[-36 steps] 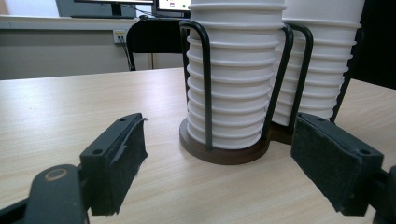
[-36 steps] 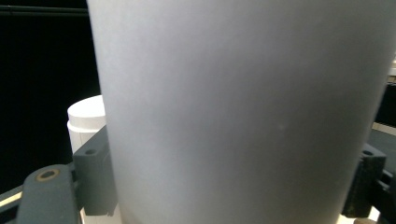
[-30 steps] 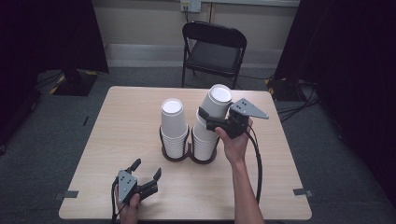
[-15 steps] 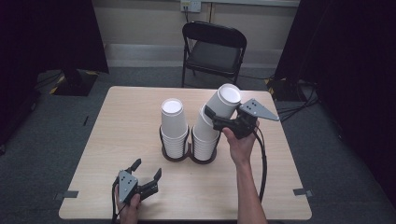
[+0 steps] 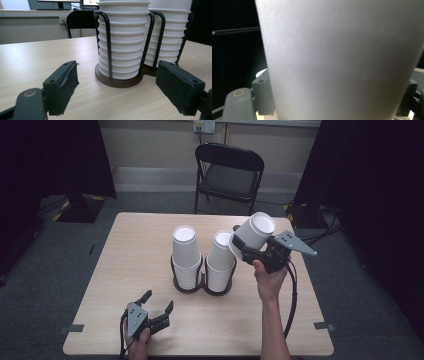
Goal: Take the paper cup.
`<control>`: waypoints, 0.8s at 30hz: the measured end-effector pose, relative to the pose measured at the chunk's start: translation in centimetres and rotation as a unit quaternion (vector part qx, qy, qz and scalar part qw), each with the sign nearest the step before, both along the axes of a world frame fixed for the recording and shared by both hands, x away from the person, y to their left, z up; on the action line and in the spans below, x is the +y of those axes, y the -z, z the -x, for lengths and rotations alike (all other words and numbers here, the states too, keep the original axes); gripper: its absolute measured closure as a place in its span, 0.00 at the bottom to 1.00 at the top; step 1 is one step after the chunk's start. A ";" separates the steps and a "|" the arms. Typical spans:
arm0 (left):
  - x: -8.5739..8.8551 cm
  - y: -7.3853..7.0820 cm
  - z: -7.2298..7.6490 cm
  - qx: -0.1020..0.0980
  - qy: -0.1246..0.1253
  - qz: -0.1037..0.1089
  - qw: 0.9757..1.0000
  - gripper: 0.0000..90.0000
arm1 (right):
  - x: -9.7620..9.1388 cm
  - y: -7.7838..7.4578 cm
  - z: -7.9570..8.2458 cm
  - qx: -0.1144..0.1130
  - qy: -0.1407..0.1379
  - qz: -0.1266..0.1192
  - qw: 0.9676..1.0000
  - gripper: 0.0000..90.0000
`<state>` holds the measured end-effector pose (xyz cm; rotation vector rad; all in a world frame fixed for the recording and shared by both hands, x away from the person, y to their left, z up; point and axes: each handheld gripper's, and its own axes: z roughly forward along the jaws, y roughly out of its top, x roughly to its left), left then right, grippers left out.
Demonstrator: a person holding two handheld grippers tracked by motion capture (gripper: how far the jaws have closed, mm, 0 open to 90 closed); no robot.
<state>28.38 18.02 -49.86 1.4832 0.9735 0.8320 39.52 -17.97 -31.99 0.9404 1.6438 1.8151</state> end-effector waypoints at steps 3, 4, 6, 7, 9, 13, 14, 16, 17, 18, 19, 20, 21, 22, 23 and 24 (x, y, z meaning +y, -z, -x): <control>0.1 0.0 0.0 0.000 0.002 0.002 1.000 0.20 | -0.7 0.3 0.3 0.006 0.006 -0.002 1.000 0.18; 0.1 0.0 0.0 -0.001 0.000 0.000 1.000 0.20 | -0.9 0.5 0.4 0.009 0.007 -0.001 1.000 0.18; 0.0 0.0 0.0 0.001 0.002 0.000 1.000 0.20 | -1.2 0.8 0.6 0.012 0.008 0.002 1.000 0.18; 0.0 0.0 0.0 0.001 0.002 -0.001 1.000 0.20 | -1.3 0.9 0.8 0.013 0.007 0.003 1.000 0.18; 0.0 0.0 0.0 0.000 0.002 0.001 1.000 0.20 | -1.5 1.3 1.1 0.018 0.008 0.003 1.000 0.18; 0.0 0.0 0.0 0.001 0.000 0.001 1.000 0.20 | -1.5 2.0 1.7 0.025 0.008 0.005 1.000 0.18; 0.0 0.0 0.0 0.001 0.001 0.002 1.000 0.20 | -1.5 2.3 1.8 0.028 0.009 0.004 1.000 0.18; 0.0 0.0 0.0 0.001 0.002 0.003 1.000 0.20 | -1.5 2.7 2.1 0.030 0.008 0.001 1.000 0.18; 0.0 0.0 0.0 0.002 0.002 0.005 1.000 0.20 | -1.5 2.9 2.2 0.032 0.008 -0.002 0.999 0.18; 0.0 0.0 0.0 0.002 0.002 0.005 1.000 0.20 | -1.4 3.2 2.4 0.034 0.009 0.000 0.999 0.18; 0.0 0.0 0.0 0.002 0.002 0.005 1.000 0.20 | -1.3 3.4 2.5 0.038 0.010 -0.003 0.999 0.18; 0.0 0.0 -0.1 0.002 0.002 0.004 1.000 0.20 | -1.3 3.6 2.6 0.042 0.011 -0.007 0.999 0.18; 0.0 0.0 -0.1 0.002 0.003 0.005 1.000 0.20 | -1.3 3.8 2.6 0.044 0.012 -0.009 0.999 0.18; 0.0 0.0 -0.1 0.003 0.003 0.006 1.000 0.20 | -1.3 4.0 2.8 0.045 0.013 -0.012 0.999 0.18; 0.1 0.0 -0.1 0.004 0.003 0.005 1.000 0.20 | -1.4 4.2 2.9 0.047 0.013 -0.016 0.999 0.18; 0.1 0.0 -0.1 0.006 0.003 0.006 1.000 0.20 | -1.5 4.4 3.0 0.048 0.012 -0.018 0.999 0.18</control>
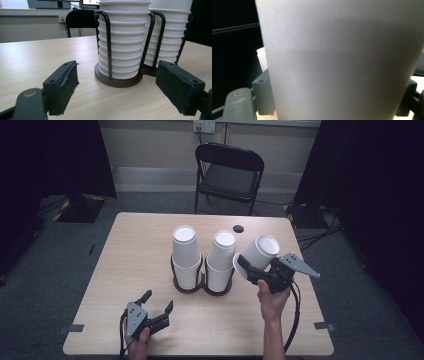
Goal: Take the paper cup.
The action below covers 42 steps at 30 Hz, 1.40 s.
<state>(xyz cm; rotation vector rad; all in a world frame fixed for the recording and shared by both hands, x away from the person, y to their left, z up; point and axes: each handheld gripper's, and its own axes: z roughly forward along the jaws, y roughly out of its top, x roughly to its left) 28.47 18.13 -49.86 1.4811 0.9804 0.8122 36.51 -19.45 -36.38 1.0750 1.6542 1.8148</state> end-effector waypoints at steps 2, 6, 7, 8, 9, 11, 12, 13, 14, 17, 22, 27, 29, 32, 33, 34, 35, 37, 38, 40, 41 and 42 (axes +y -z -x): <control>0.0 0.0 0.0 0.000 0.001 0.001 1.000 0.20 | -0.1 0.4 0.3 0.002 0.000 -0.008 1.000 0.18; 0.0 0.0 0.0 0.000 0.001 -0.001 1.000 0.20 | 0.1 1.1 0.8 0.011 -0.009 0.001 1.000 0.18; 0.0 0.0 0.0 -0.002 0.004 -0.001 1.000 0.20 | 0.2 1.3 0.9 0.010 -0.010 0.003 1.000 0.18; 0.0 0.0 0.0 -0.002 0.005 -0.001 1.000 0.20 | 0.2 1.5 1.0 0.012 -0.012 0.001 1.000 0.18; 0.0 0.0 -0.1 0.000 0.007 0.000 1.000 0.20 | 0.2 1.6 1.2 0.013 -0.013 -0.004 1.000 0.18; 0.1 0.0 -0.1 0.005 0.004 0.003 1.000 0.20 | 0.2 1.9 1.6 0.012 -0.014 -0.008 1.000 0.18; 0.1 0.0 -0.2 0.007 0.006 0.008 1.000 0.20 | 0.3 2.1 1.8 0.014 -0.014 -0.009 1.000 0.18; 0.1 0.0 -0.2 0.008 0.007 0.010 1.000 0.20 | 0.3 2.3 1.9 0.015 -0.015 -0.009 1.000 0.18; 0.2 0.0 -0.2 0.011 0.015 0.009 1.000 0.20 | 0.4 2.5 2.1 0.016 -0.014 -0.009 1.000 0.18; 0.2 -0.1 -0.3 0.015 0.028 0.006 0.999 0.18 | 0.5 3.1 2.7 0.018 -0.013 -0.015 1.000 0.18; -0.1 -0.4 -0.3 0.025 0.036 0.001 0.999 0.18 | 0.8 4.2 3.6 0.027 -0.021 -0.030 0.999 0.18; -0.5 -0.6 -0.3 0.030 0.052 0.009 0.998 0.18 | 1.5 5.6 4.1 0.040 -0.021 -0.041 0.998 0.18; -0.7 -0.6 -0.4 0.033 0.061 0.007 0.998 0.18 | 2.0 6.2 4.1 0.050 -0.030 -0.051 0.997 0.18; -1.2 -0.6 -0.3 0.035 0.078 0.008 0.996 0.24 | 2.7 6.8 4.3 0.056 -0.041 -0.056 0.996 0.18; -1.3 -0.6 -0.3 0.037 0.080 0.011 0.996 0.24 | 2.7 6.9 4.4 0.056 -0.044 -0.060 0.996 0.18; -1.4 -0.6 -0.4 0.038 0.078 0.013 0.996 0.23 | 2.8 7.0 4.6 0.058 -0.047 -0.069 0.995 0.18; -1.5 -0.6 -0.4 0.042 0.079 0.012 0.996 0.23 | 2.9 7.1 4.7 0.060 -0.052 -0.076 0.994 0.18; -1.7 -0.6 -0.5 0.044 0.088 0.018 0.995 0.23 | 3.1 7.3 4.9 0.063 -0.058 -0.083 0.993 0.18; -1.8 -0.6 -0.4 0.043 0.093 0.021 0.994 0.24 | 3.2 7.3 4.9 0.066 -0.062 -0.087 0.992 0.18; -2.0 -0.6 -0.4 0.043 0.101 0.023 0.994 0.26 | 3.4 7.5 5.0 0.070 -0.071 -0.096 0.990 0.18; -2.1 -0.6 -0.4 0.042 0.103 0.022 0.993 0.26 | 3.6 7.6 5.1 0.070 -0.074 -0.098 0.990 0.18; -2.2 -0.6 -0.4 0.041 0.109 0.025 0.993 0.28 | 3.7 7.7 5.2 0.072 -0.076 -0.100 0.989 0.18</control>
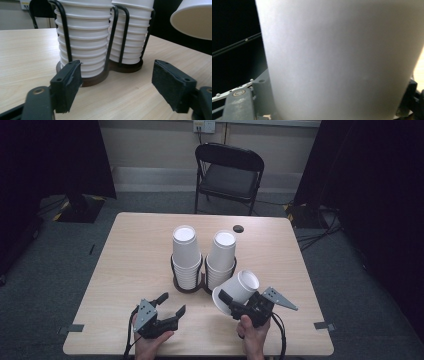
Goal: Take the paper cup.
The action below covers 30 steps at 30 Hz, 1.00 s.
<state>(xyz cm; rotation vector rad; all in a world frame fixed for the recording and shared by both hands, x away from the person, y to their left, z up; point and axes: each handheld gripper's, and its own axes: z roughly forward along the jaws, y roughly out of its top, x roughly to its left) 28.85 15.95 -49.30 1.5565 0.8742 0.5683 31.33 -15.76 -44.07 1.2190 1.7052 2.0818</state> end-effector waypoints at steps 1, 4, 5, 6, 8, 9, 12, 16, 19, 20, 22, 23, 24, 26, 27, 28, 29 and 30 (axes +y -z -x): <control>-0.1 0.0 0.0 0.000 0.006 0.003 1.000 0.30 | 0.1 0.1 0.1 0.003 -0.004 -0.003 1.000 0.18; -0.3 -0.2 0.0 -0.005 0.018 0.007 1.000 0.32 | 0.5 0.5 0.2 0.015 -0.016 -0.015 1.000 0.18; -0.3 -0.2 0.0 -0.009 0.021 0.006 1.000 0.35 | 0.5 0.6 0.2 0.015 -0.020 -0.021 0.999 0.18; -0.5 -0.3 0.1 -0.011 0.021 0.013 1.000 0.37 | 0.6 0.7 0.3 0.018 -0.025 -0.026 0.999 0.18; -0.7 -0.5 0.1 -0.023 0.032 0.013 0.999 0.38 | 0.8 0.9 0.2 0.028 -0.037 -0.047 0.998 0.18; -0.8 -0.6 0.1 -0.027 0.035 0.015 0.999 0.40 | 0.9 0.9 0.1 0.033 -0.045 -0.058 0.997 0.18; -1.1 -0.9 0.0 -0.040 0.037 0.034 0.998 0.40 | 1.4 1.0 0.1 0.038 -0.054 -0.064 0.996 0.18; -1.3 -1.0 -0.3 -0.040 0.064 0.051 0.996 0.43 | 1.8 1.3 0.2 0.048 -0.057 -0.076 0.994 0.18; -1.7 -1.0 -0.4 -0.047 0.072 0.052 0.995 0.48 | 2.1 1.6 0.4 0.049 -0.053 -0.083 0.994 0.18; -1.9 -0.9 -0.3 -0.049 0.072 0.054 0.995 0.49 | 2.3 1.7 0.5 0.052 -0.056 -0.089 0.993 0.18; -2.1 -1.0 -0.2 -0.060 0.075 0.052 0.994 0.52 | 2.6 1.8 0.6 0.056 -0.062 -0.089 0.993 0.18; -2.1 -1.0 -0.2 -0.060 0.075 0.052 0.994 0.53 | 2.6 1.8 0.6 0.056 -0.062 -0.089 0.993 0.18; -2.3 -1.1 -0.2 -0.068 0.080 0.049 0.993 0.54 | 3.0 2.0 0.7 0.059 -0.065 -0.089 0.992 0.18; -2.6 -1.1 -0.1 -0.074 0.084 0.045 0.993 0.57 | 3.2 2.1 0.7 0.062 -0.071 -0.091 0.991 0.18; -2.8 -1.1 -0.1 -0.076 0.087 0.047 0.992 0.58 | 3.2 2.1 0.7 0.063 -0.074 -0.093 0.991 0.18; -2.9 -1.1 0.0 -0.076 0.091 0.048 0.992 0.62 | 3.3 2.1 0.7 0.067 -0.076 -0.096 0.990 0.18; -3.1 -1.1 0.0 -0.080 0.091 0.044 0.992 0.64 | 3.3 2.1 0.7 0.070 -0.081 -0.100 0.989 0.18; -3.3 -1.1 0.0 -0.080 0.091 0.048 0.991 0.64 | 3.4 2.1 0.7 0.072 -0.087 -0.102 0.988 0.18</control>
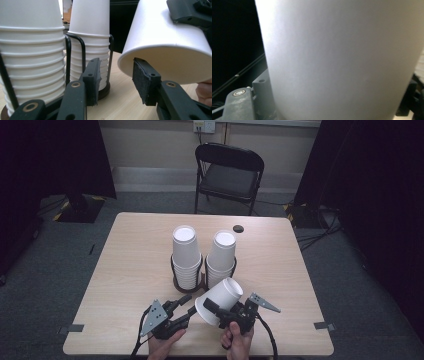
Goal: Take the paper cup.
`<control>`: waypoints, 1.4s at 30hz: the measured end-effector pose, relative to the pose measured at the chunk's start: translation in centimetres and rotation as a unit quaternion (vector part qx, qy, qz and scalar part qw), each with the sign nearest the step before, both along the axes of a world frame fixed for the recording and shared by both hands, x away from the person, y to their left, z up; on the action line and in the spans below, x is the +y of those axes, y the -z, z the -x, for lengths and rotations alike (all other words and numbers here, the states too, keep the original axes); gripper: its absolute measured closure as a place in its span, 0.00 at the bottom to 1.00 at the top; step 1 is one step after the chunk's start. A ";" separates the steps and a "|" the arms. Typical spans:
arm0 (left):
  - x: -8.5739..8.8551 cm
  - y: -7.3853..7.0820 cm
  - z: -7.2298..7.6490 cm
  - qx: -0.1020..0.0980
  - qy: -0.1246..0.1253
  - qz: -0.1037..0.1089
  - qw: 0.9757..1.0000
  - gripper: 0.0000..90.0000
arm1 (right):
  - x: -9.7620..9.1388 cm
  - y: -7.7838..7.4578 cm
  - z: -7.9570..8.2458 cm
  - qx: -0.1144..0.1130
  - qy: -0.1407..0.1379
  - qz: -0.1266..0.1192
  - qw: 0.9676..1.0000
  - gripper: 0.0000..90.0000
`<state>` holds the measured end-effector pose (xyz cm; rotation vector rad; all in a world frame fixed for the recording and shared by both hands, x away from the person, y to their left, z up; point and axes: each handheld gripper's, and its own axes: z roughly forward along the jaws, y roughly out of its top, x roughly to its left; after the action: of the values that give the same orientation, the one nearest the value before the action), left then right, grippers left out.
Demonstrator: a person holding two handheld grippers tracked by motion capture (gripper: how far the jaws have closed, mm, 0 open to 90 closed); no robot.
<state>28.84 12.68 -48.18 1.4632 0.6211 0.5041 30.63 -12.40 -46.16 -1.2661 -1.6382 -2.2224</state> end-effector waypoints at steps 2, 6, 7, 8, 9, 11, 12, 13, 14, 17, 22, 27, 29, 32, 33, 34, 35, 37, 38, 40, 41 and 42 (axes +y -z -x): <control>-0.2 0.0 0.0 -0.007 0.000 -0.005 1.000 0.65 | 0.1 0.0 0.1 0.004 -0.007 0.000 1.000 0.18; -0.6 -0.1 -0.1 -0.018 -0.004 -0.007 1.000 0.67 | 0.6 0.2 0.0 0.016 -0.023 0.003 1.000 0.18; -0.8 -0.1 -0.1 -0.022 -0.004 -0.006 1.000 0.67 | 0.8 0.2 0.0 0.017 -0.027 0.003 0.999 0.18; -0.9 -0.2 -0.1 -0.024 -0.002 -0.006 1.000 0.68 | 0.9 0.3 0.0 0.019 -0.032 0.003 0.999 0.18; -1.0 -0.3 -0.1 -0.026 -0.002 -0.007 1.000 0.69 | 1.0 0.3 0.0 0.020 -0.037 0.003 0.999 0.18; -1.3 -0.4 -0.2 -0.025 -0.007 -0.010 1.000 0.72 | 1.3 0.3 0.0 0.025 -0.050 0.003 0.998 0.18; -1.4 -0.4 -0.2 -0.026 -0.011 -0.007 1.000 0.73 | 1.5 0.3 0.0 0.027 -0.058 0.004 0.998 0.18; -1.4 -0.5 -0.2 -0.031 -0.012 -0.006 0.999 0.73 | 1.7 0.3 0.0 0.028 -0.065 0.004 0.997 0.18; -1.5 -0.5 -0.2 -0.031 -0.011 -0.005 0.999 0.74 | 1.8 0.3 0.0 0.030 -0.070 0.005 0.997 0.18; -1.5 -0.6 -0.2 -0.033 -0.010 -0.007 0.999 0.82 | 2.2 0.4 0.0 0.036 -0.083 0.007 0.996 0.18; -1.5 -0.6 -0.1 -0.037 -0.004 -0.011 0.999 0.90 | 2.1 0.3 -0.1 0.036 -0.084 0.001 0.996 0.15; -1.3 -0.5 -0.2 -0.033 0.008 -0.017 0.999 0.93 | 1.8 0.2 -0.1 0.031 -0.067 0.005 0.997 0.13; -1.3 -0.5 -0.2 -0.032 0.011 -0.017 0.999 0.93 | 1.7 0.2 -0.2 0.027 -0.062 0.008 0.998 0.13; -1.2 -0.6 -0.2 -0.030 0.013 -0.022 0.999 0.94 | 1.6 0.0 -0.2 0.020 -0.058 0.015 0.998 0.12; -1.2 -0.6 -0.2 -0.029 0.016 -0.025 0.999 0.94 | 1.6 0.0 -0.3 0.017 -0.058 0.017 0.998 0.12; -1.2 -0.6 -0.2 -0.028 0.018 -0.026 0.999 0.94 | 1.5 -0.1 -0.4 0.016 -0.055 0.016 0.998 0.12; -1.2 -0.6 -0.2 -0.026 0.022 -0.024 0.999 0.94 | 1.4 -0.1 -0.4 0.015 -0.053 0.016 0.998 0.12; -1.2 -0.6 -0.2 -0.024 0.028 -0.030 0.999 0.94 | 1.1 -0.3 -0.6 0.013 -0.044 0.014 0.999 0.12; -1.2 -0.6 -0.1 -0.024 0.032 -0.032 0.999 0.94 | 0.9 -0.4 -0.7 0.013 -0.037 0.016 0.999 0.12; -1.2 -0.7 -0.1 -0.021 0.035 -0.039 0.998 0.95 | 0.6 -0.5 -0.9 0.006 -0.028 0.018 0.999 0.13; -1.2 -0.7 -0.1 -0.019 0.039 -0.041 0.998 0.95 | 0.4 -0.6 -0.9 0.002 -0.025 0.020 0.999 0.13; -1.2 -0.7 0.0 -0.017 0.042 -0.043 0.998 0.95 | 0.3 -0.7 -1.0 0.001 -0.020 0.022 1.000 0.14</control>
<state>28.88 11.47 -47.48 1.5514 0.5137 0.4945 31.61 -12.14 -45.47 -1.2348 -1.7042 -2.1728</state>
